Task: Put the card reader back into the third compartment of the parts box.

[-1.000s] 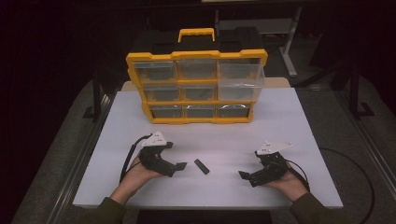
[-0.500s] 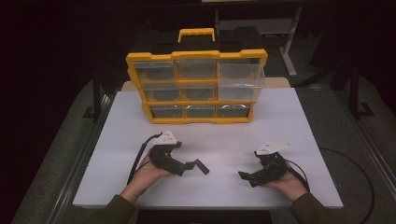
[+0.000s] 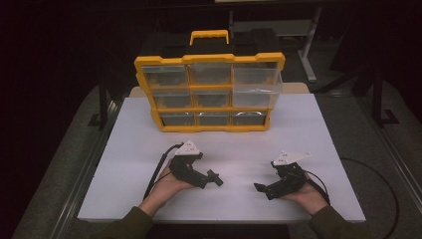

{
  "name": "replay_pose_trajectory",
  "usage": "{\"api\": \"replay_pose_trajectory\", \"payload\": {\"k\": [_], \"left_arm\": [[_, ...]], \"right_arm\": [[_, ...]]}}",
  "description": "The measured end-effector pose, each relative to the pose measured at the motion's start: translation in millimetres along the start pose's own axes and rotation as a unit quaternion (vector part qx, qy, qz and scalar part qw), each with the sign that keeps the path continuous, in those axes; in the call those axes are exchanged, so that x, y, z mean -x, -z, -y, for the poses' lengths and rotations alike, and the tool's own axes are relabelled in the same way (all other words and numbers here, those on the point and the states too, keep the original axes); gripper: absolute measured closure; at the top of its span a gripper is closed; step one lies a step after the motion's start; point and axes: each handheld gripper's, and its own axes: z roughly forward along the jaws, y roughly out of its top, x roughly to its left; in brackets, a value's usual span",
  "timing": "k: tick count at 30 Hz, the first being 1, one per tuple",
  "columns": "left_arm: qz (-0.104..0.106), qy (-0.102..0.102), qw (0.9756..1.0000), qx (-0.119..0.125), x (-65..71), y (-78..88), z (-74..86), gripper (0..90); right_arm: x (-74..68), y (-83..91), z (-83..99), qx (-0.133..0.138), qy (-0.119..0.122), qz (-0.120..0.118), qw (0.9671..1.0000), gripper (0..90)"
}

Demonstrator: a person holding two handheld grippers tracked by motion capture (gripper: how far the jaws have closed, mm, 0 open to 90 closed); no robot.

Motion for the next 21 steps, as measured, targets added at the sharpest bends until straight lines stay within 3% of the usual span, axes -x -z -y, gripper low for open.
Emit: {"api": "replay_pose_trajectory", "payload": {"k": [12, 21], "left_arm": [[-0.001, -0.01, 0.9998, -0.019, 11.3, -17.7, -0.8, 0.0], [-0.016, -0.01, 0.9992, -0.036, 17.9, -30.1, 4.0, 0.0]], "right_arm": [[-0.5, -0.4, 0.1, -0.001, 0.002, -0.002, 1.0, 0.0], [-0.9, -0.4, 0.2, -0.001, 0.002, -0.004, 1.0, 0.0]]}}
